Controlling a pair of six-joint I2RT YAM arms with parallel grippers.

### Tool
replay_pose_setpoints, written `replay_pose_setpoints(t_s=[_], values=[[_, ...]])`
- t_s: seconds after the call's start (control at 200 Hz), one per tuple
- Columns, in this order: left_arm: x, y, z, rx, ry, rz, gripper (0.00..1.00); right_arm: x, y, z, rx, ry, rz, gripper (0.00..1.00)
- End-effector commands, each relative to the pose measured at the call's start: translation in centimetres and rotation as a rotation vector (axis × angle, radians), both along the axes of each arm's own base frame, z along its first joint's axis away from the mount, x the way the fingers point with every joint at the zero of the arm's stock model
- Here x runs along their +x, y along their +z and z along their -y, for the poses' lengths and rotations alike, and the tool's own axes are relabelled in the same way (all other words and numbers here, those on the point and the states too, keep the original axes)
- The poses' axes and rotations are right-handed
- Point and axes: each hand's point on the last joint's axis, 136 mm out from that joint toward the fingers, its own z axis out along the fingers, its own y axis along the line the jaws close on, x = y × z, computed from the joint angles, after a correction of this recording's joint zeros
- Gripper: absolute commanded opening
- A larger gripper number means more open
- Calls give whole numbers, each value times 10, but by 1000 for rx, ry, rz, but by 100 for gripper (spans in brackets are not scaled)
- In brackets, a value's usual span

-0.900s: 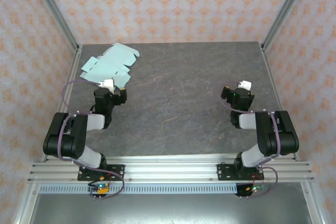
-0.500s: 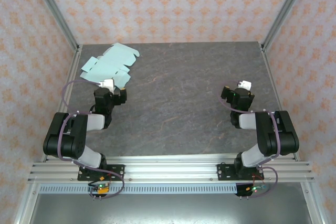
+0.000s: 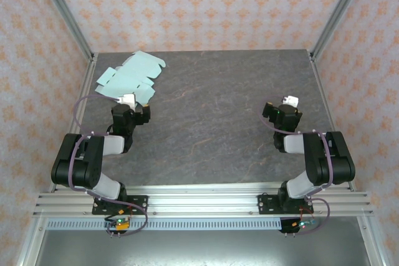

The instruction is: Fold the paper box

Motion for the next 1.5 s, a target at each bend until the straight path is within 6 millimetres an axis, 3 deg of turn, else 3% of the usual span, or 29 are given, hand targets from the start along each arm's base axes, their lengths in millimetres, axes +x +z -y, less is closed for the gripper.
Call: replay_pose_setpoints(t_s=[0.0, 0.195, 0.285, 0.375, 0.44, 0.491, 0.521, 0.651, 0.781, 0.881, 0.981, 1.311, 1.497], values=[[7, 25, -11, 8, 75, 31, 100, 6, 13, 2, -14, -13, 44, 99], [-4, 42, -37, 21, 292, -54, 100, -4, 28, 13, -20, -86, 83, 99], [-9, 57, -40, -18, 345, -57, 100, -13, 51, 28, -27, -181, 101, 99], [-11, 85, -43, -79, 394, -4, 100, -22, 79, 32, -5, -220, 109, 99], [-21, 106, -60, -148, 561, 19, 100, -28, 101, 36, 21, -257, 102, 99], [-36, 110, -77, -207, 757, -1, 100, -30, 116, 38, 36, -278, 102, 99], [-36, 114, -82, -220, 812, -13, 100, -31, 122, 37, 48, -281, 96, 99], [9, 86, -75, -275, 716, -233, 100, -28, 142, 25, 131, -231, 118, 99], [24, 61, -67, -311, 699, -380, 100, -27, 156, 21, 191, -226, 110, 99], [36, 44, -55, -487, 634, -353, 100, -26, 157, 17, 190, -205, 71, 99], [50, 39, -42, -687, 556, -284, 100, -26, 151, 15, 192, -193, 43, 99], [76, 11, -19, -931, 471, -229, 100, -33, 138, 14, 189, -193, -14, 99], [94, 5, -3, -1076, 392, -199, 86, -37, 139, 15, 178, -195, -29, 99]])
